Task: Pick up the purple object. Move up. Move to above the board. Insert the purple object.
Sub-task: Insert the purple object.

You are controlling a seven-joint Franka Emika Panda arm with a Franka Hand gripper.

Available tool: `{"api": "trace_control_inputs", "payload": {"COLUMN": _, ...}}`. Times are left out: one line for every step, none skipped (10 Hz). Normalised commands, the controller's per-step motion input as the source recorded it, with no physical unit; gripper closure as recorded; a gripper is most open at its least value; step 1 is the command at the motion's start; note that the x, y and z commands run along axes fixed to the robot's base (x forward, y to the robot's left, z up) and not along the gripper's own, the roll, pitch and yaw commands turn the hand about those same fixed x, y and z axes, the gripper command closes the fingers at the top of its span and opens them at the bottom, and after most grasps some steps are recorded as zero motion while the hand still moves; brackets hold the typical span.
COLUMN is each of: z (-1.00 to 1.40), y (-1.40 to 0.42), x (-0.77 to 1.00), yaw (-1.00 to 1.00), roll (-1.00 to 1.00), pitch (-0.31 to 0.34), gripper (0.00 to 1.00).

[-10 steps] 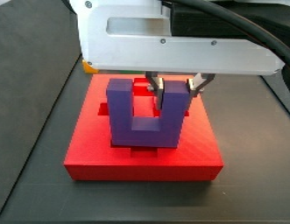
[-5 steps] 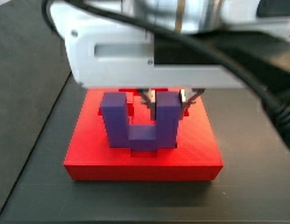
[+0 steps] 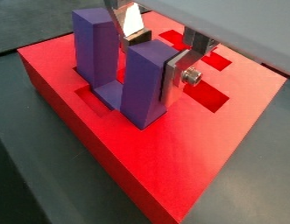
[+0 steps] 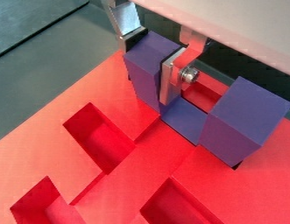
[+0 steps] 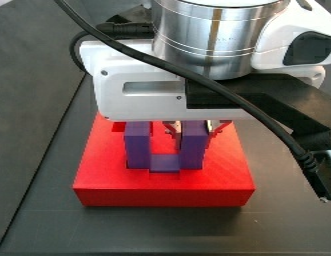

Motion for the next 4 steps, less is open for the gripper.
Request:
{"api": "trace_control_inputs", "payload": {"z": -0.8, "y": -0.03, "x": 0.4, "yaw": 0.0, "roll": 0.09, "pitch": 0.0, "gripper": 1.0}}
{"api": "trace_control_inputs", "payload": {"z": -0.21, "y": -0.06, "x": 0.19, "yaw": 0.0, "roll": 0.0, "pitch": -0.026, "gripper": 1.0}}
{"api": "trace_control_inputs", "payload": {"z": 0.0, "y": 0.0, "x": -0.08, "yaw": 0.0, "roll": 0.0, "pitch": -0.027, "gripper": 1.0}}
{"api": "trace_control_inputs", "payload": {"z": 0.0, "y": 0.0, "x": -0.03, "yaw": 0.0, "roll": 0.0, "pitch": -0.004, "gripper": 1.0}}
